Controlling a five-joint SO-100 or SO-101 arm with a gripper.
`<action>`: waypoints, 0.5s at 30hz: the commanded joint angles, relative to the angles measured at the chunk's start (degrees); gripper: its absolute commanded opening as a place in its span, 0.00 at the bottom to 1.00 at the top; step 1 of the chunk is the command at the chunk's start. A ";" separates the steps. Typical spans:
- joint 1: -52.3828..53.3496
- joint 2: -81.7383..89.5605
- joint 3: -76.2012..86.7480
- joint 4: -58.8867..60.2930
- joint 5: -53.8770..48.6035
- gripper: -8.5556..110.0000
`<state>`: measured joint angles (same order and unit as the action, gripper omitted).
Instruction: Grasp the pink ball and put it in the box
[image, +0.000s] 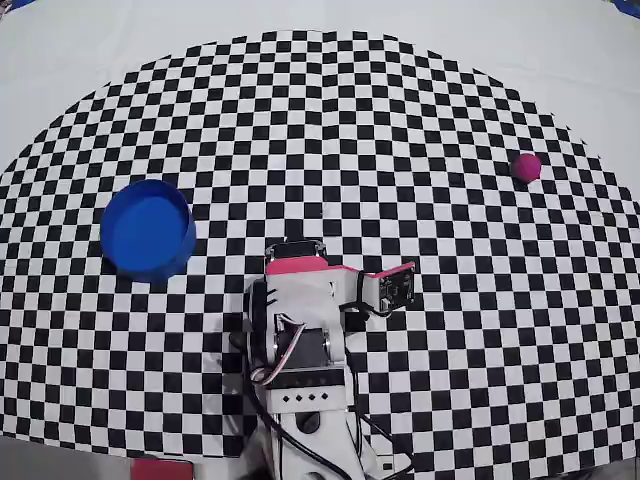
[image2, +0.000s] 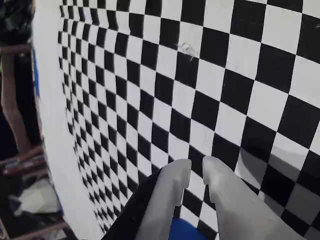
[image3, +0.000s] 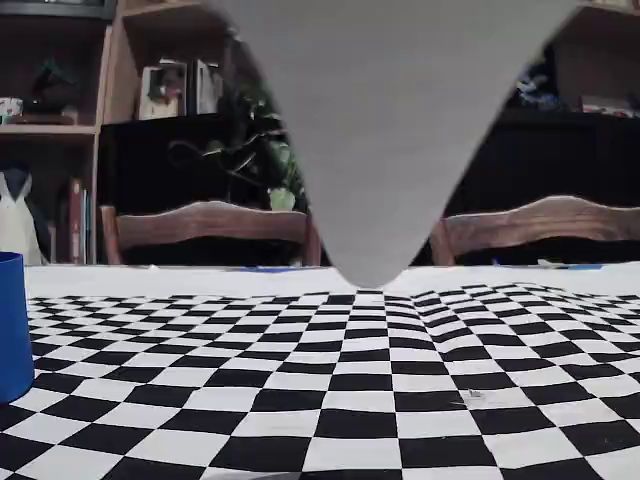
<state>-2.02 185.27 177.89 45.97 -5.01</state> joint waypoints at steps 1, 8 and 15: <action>0.26 1.05 0.44 0.18 -0.26 0.08; -0.09 1.05 0.44 0.18 -0.53 0.08; 0.09 1.05 0.44 0.18 -0.35 0.08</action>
<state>-2.02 185.27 177.89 45.97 -5.01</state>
